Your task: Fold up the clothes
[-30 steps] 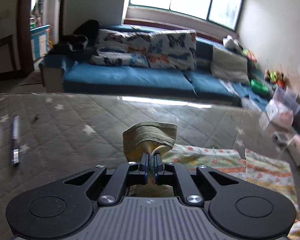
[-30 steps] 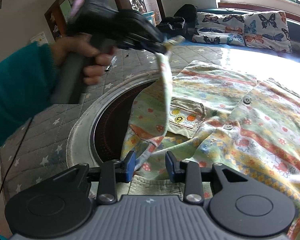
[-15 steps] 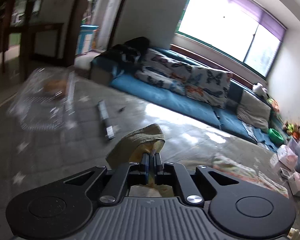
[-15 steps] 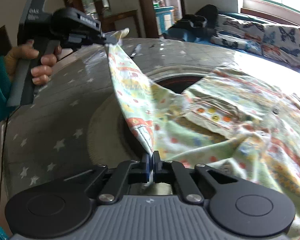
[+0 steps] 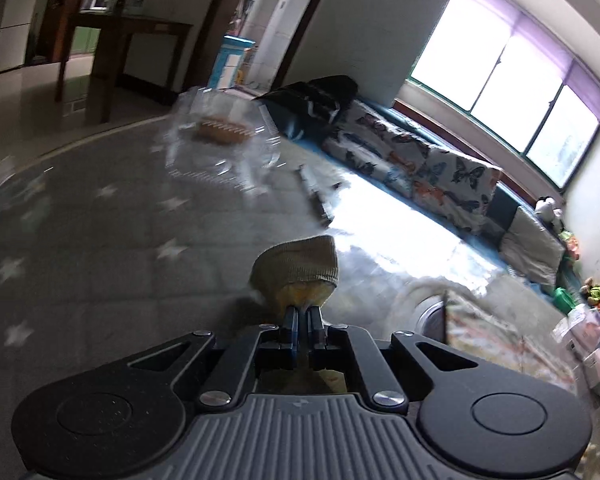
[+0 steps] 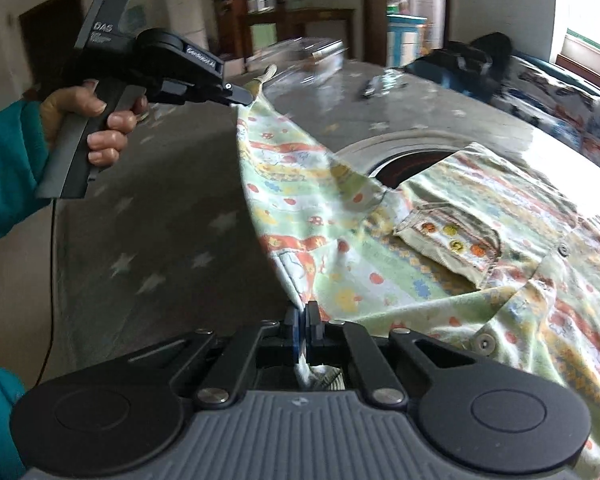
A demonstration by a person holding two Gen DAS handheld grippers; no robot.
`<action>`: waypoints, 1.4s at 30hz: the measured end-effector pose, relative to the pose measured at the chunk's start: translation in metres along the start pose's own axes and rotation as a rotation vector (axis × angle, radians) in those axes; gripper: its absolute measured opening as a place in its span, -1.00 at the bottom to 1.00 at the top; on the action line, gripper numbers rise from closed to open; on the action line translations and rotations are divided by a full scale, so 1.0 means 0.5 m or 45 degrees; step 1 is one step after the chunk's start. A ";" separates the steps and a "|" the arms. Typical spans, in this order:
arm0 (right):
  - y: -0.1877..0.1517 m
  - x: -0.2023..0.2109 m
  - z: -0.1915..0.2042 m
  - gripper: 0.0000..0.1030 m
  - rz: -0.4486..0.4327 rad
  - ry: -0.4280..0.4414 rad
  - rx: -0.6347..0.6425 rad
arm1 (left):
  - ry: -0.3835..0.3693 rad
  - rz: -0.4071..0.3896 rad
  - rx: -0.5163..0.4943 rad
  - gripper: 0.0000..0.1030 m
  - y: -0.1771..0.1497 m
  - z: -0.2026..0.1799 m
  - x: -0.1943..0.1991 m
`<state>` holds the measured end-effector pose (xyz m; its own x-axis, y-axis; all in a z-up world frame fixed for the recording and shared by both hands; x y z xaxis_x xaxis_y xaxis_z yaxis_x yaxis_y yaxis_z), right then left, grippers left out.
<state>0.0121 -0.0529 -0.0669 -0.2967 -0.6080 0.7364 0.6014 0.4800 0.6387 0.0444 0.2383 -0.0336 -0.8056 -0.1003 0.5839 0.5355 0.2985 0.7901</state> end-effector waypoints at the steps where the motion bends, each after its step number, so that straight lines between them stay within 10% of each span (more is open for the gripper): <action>1: -0.003 0.002 0.006 -0.83 0.000 0.004 0.012 | 0.018 0.013 0.003 -0.90 -0.013 0.010 0.006; 10: 0.022 0.047 -0.008 -0.65 -0.060 0.039 -0.055 | 0.192 0.027 0.032 -0.83 -0.033 0.076 0.051; 22: -0.003 0.098 -0.122 -0.41 -0.049 -0.094 -0.219 | 0.041 0.104 -0.160 -0.48 -0.029 -0.046 -0.032; 34: -0.030 0.147 -0.188 -0.37 -0.074 -0.130 -0.343 | 0.215 0.150 -0.203 -0.48 -0.023 0.002 -0.054; 42: 0.002 0.204 -0.372 -0.37 -0.227 -0.409 -0.526 | 0.028 0.138 -0.244 -0.32 0.002 -0.115 -0.056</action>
<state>0.1202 -0.2320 -0.0327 -0.5928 -0.4027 0.6975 0.7433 0.0599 0.6663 0.0822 0.1868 -0.0385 -0.7359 -0.0989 0.6698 0.6589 0.1231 0.7421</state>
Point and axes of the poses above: each gripper's, at about its wrist camera, not at the fingertips, and x roughly against the way its jaws point, z to its left, y to its top, the point moved 7 cm from there along -x, roughly the way its jaws point, and after that the axes turned 14 degrees about -x, right-handed, at the moved point
